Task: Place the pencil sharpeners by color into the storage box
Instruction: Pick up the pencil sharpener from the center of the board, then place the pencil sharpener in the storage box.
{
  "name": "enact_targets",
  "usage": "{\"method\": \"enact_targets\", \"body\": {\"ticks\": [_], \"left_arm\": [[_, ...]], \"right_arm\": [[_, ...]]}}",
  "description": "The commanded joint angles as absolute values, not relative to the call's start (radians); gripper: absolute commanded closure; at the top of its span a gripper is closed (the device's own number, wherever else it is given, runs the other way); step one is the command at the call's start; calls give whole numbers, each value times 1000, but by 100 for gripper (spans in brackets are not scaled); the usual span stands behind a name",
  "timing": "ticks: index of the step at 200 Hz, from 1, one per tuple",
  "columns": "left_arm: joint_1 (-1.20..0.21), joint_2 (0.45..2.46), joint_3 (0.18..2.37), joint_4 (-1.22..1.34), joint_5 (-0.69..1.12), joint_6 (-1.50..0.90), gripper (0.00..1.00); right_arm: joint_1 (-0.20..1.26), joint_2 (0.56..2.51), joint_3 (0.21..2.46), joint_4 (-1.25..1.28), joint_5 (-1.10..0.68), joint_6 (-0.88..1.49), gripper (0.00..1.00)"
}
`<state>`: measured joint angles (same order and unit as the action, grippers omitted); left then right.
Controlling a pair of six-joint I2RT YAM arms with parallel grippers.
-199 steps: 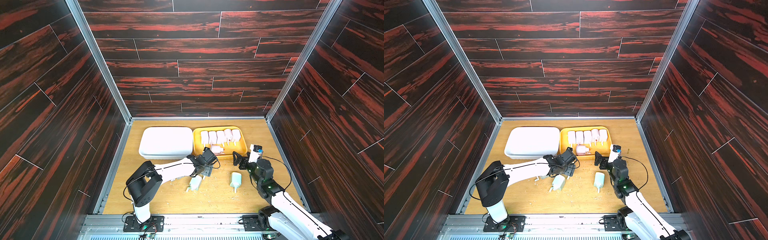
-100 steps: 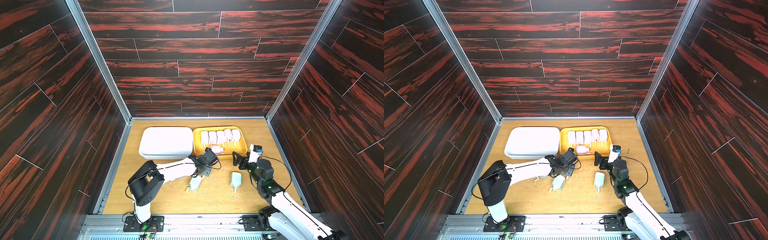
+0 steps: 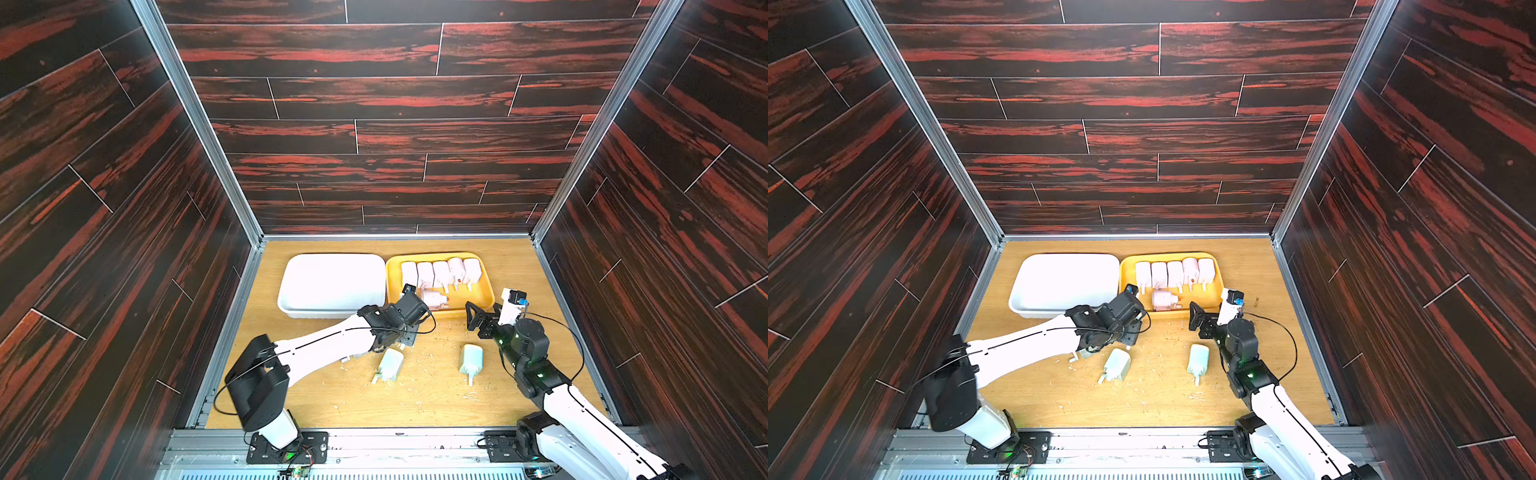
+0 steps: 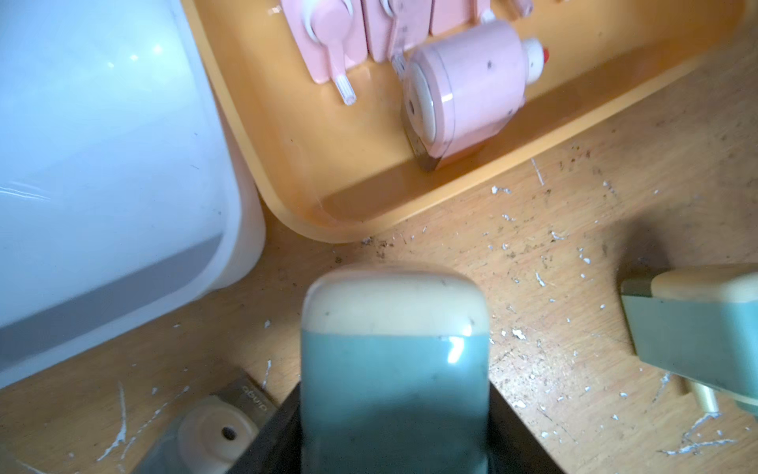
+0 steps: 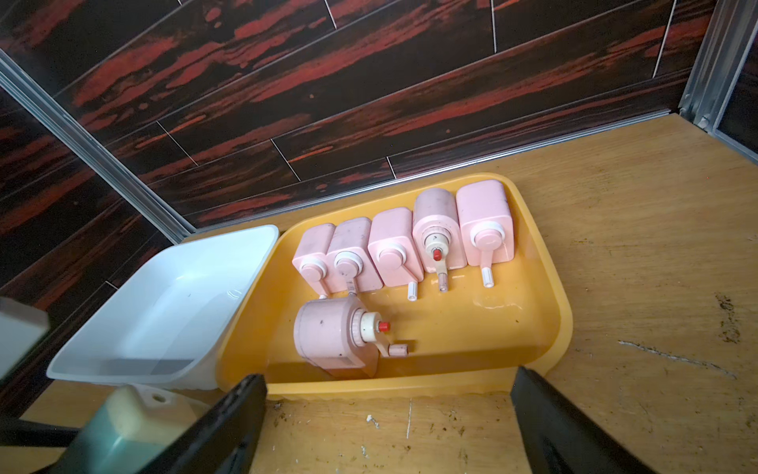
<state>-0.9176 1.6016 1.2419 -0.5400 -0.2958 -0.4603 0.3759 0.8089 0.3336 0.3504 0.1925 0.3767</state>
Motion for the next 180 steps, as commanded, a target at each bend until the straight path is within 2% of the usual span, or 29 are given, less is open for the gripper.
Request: {"method": "enact_targets", "body": {"ticks": [1, 51, 79, 138, 180], "left_arm": [[-917, 1523, 1246, -566, -414, -451, 100], [-847, 1517, 1292, -542, -555, -420, 100], [-775, 1533, 1301, -505, -530, -408, 100], [-665, 1609, 1343, -446, -469, -332, 100], [-569, 1683, 1413, -466, -372, -325, 100]], "right_arm": [[382, 798, 330, 377, 179, 394, 2], [382, 776, 327, 367, 214, 405, 2], [382, 763, 328, 365, 199, 399, 2], [382, 814, 366, 385, 45, 430, 2], [382, 791, 396, 295, 56, 433, 2]]}}
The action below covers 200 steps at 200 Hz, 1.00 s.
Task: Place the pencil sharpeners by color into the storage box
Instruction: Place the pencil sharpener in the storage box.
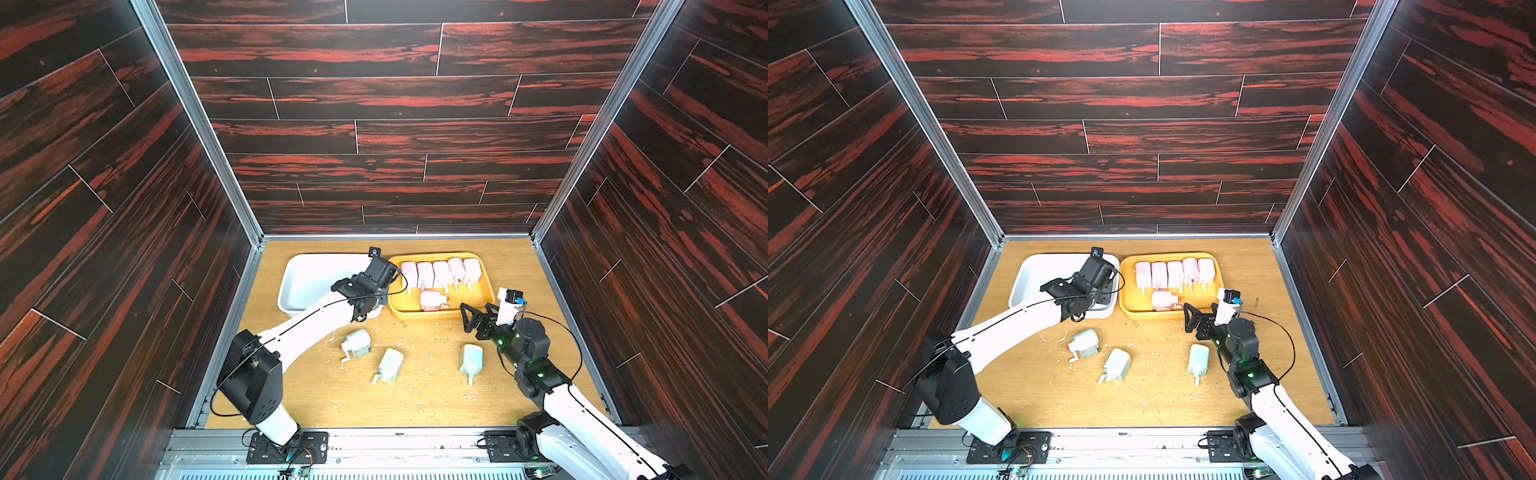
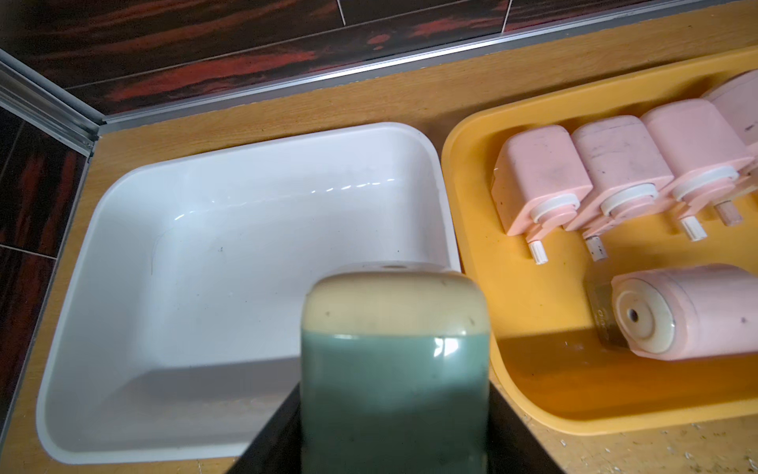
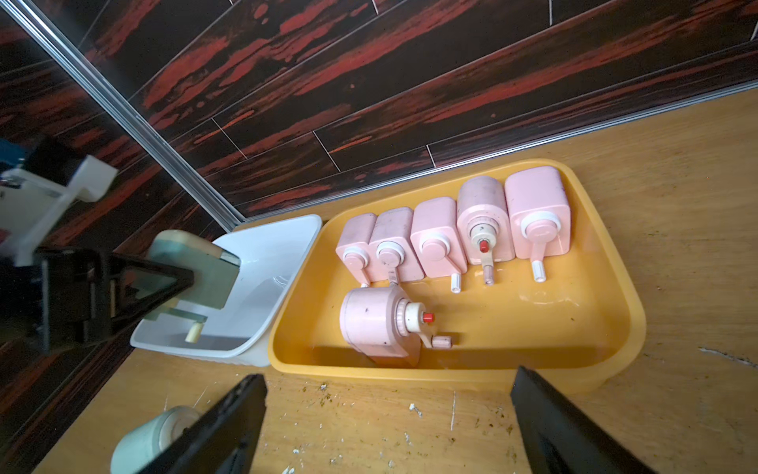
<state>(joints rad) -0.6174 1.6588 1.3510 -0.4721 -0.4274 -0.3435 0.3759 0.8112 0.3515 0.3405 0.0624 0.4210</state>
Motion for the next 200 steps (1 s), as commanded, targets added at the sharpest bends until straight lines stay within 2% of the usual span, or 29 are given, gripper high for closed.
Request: {"method": "enact_targets", "body": {"ticks": [1, 98, 174, 200], "left_arm": [[-567, 1686, 1414, -466, -371, -325, 100], [-411, 1882, 1541, -492, -225, -359, 100], [-387, 1946, 1540, -457, -131, -377, 100], [-387, 1961, 1541, -445, -104, -380, 94]], "right_arm": [[382, 789, 396, 293, 59, 433, 2], [382, 768, 443, 161, 173, 442, 2], [381, 829, 487, 112, 169, 431, 2], [382, 839, 494, 101, 169, 425, 2]]}}
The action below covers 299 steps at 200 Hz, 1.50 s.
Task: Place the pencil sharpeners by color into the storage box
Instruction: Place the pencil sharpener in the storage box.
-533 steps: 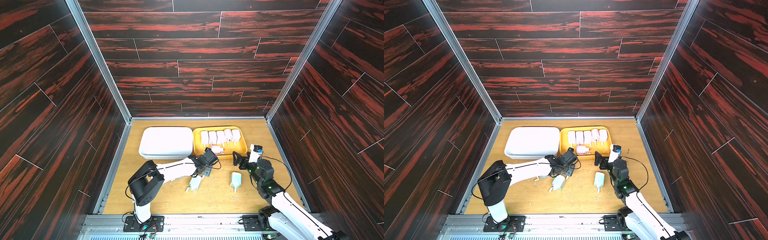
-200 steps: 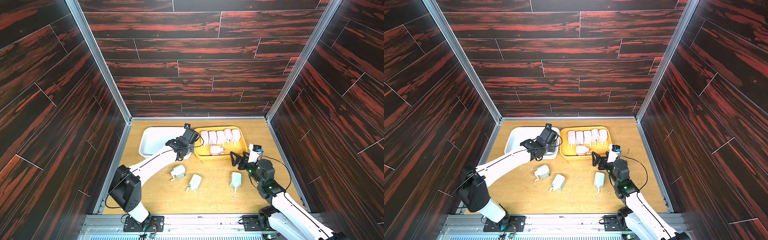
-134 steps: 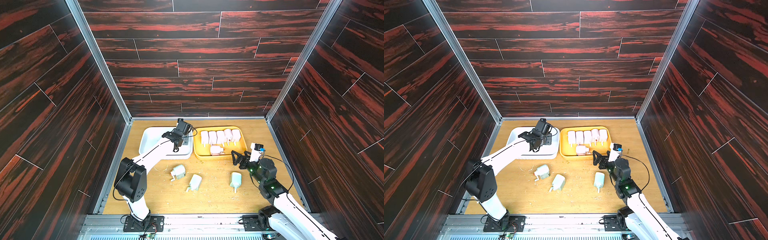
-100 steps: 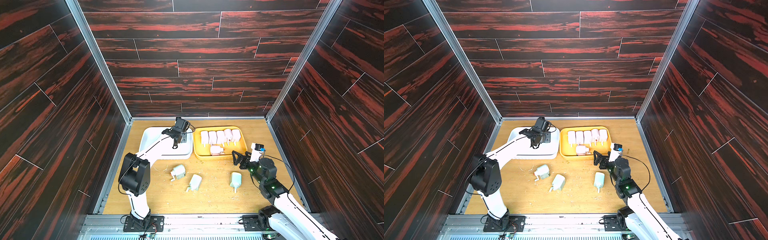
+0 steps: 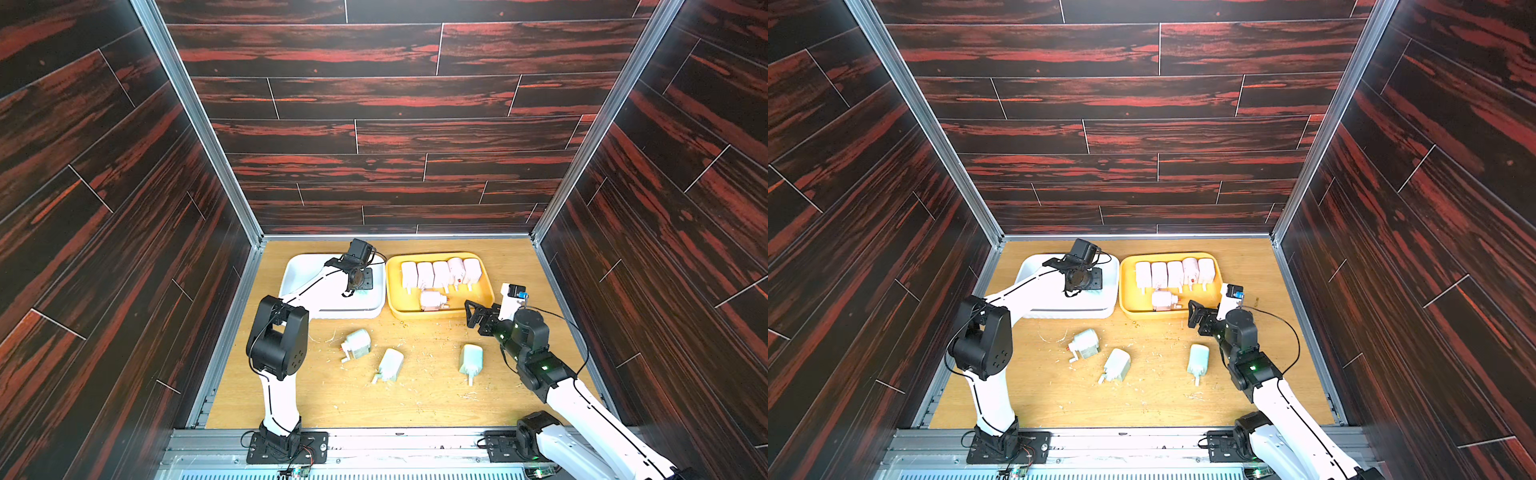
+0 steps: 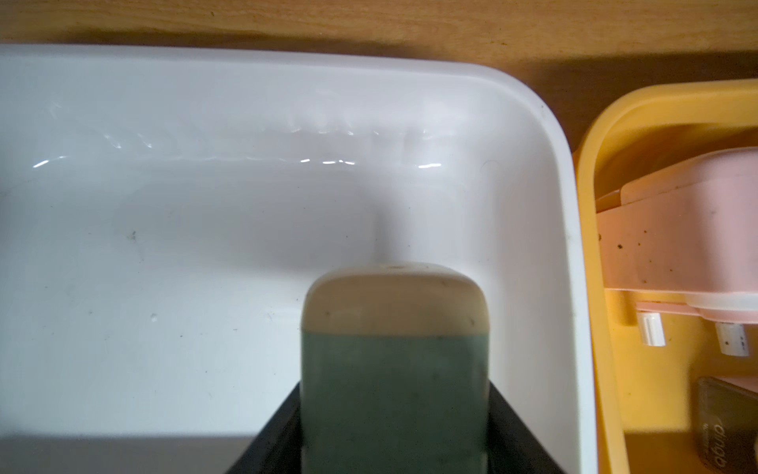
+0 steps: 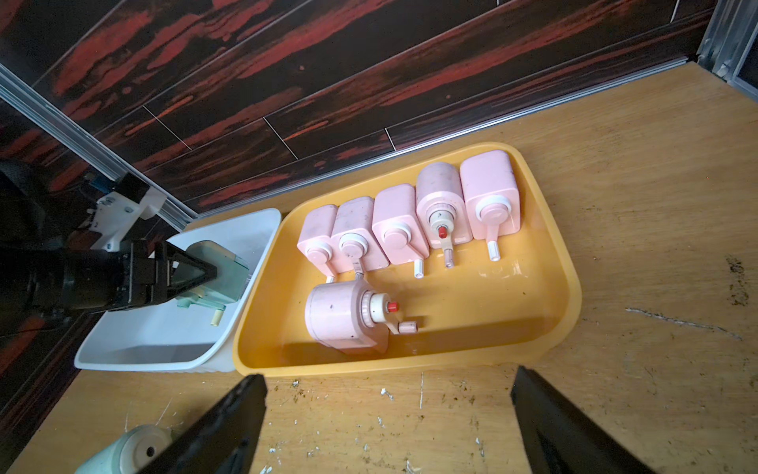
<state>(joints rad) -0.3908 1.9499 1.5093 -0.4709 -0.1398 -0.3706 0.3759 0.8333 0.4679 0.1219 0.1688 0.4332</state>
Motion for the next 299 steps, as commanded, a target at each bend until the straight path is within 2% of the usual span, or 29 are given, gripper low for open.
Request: {"method": "enact_targets", "body": {"ticks": [1, 80, 167, 247, 277, 299], "left_arm": [[-387, 1962, 1542, -445, -103, -380, 94], [-387, 2030, 1593, -460, -45, -397, 83], [-387, 2051, 1601, -474, -25, -390, 47], [-388, 2060, 1614, -486, -16, -351, 34], [-388, 2053, 1612, -480, -9, -353, 23], [-388, 2040, 1609, -479, -7, -354, 22]], "right_arm": [[382, 839, 494, 101, 170, 424, 2], [382, 841, 494, 89, 172, 414, 2], [381, 861, 497, 88, 161, 416, 2], [382, 875, 496, 92, 153, 416, 2], [382, 874, 495, 93, 150, 414, 2], [383, 875, 492, 98, 148, 413, 2]]}}
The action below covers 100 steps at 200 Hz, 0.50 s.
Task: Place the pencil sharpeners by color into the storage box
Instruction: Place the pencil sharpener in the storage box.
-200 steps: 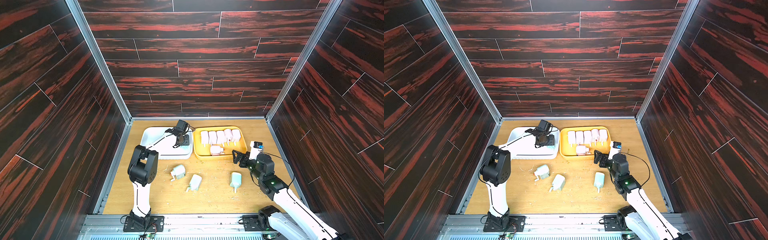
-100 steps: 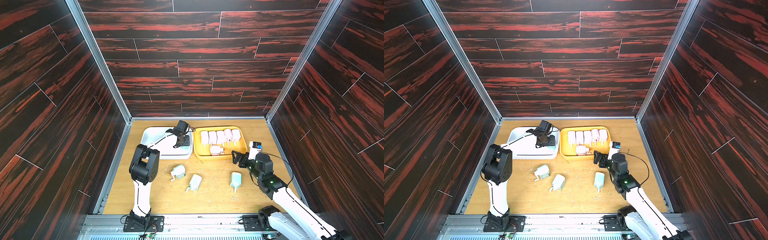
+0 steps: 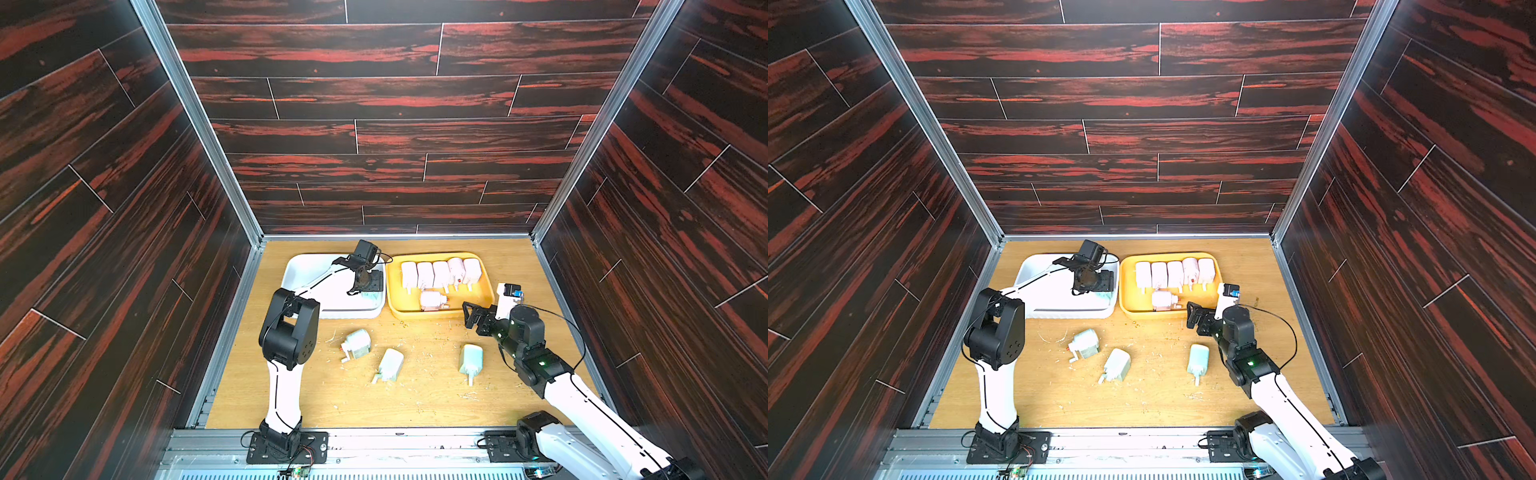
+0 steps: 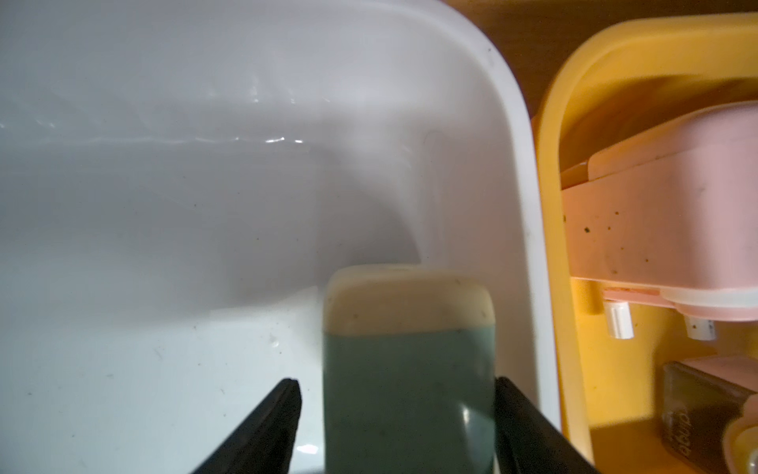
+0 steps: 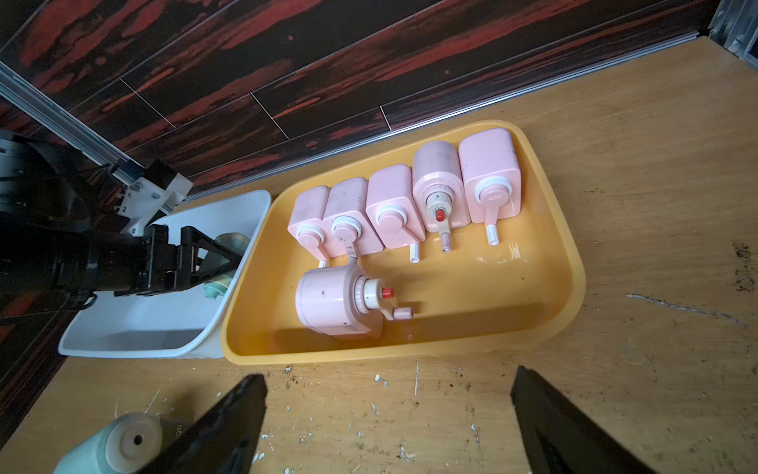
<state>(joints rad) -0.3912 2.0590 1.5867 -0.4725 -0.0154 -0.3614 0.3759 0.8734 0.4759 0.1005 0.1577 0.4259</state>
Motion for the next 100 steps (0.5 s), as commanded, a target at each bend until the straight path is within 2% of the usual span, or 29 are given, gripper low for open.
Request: {"method": "enact_targets", "body": {"ticks": [1, 22, 72, 100], "left_arm": [[-388, 2038, 1609, -479, -7, -354, 22], [-388, 2006, 1590, -475, -4, -354, 20], [-388, 1939, 1548, -467, -38, -341, 4], [-388, 1896, 1522, -465, -37, -341, 0]], "right_arm": [[382, 876, 492, 99, 148, 413, 2], [382, 882, 496, 104, 135, 408, 2], [382, 875, 497, 111, 139, 408, 2], [382, 867, 491, 117, 152, 410, 2]]}}
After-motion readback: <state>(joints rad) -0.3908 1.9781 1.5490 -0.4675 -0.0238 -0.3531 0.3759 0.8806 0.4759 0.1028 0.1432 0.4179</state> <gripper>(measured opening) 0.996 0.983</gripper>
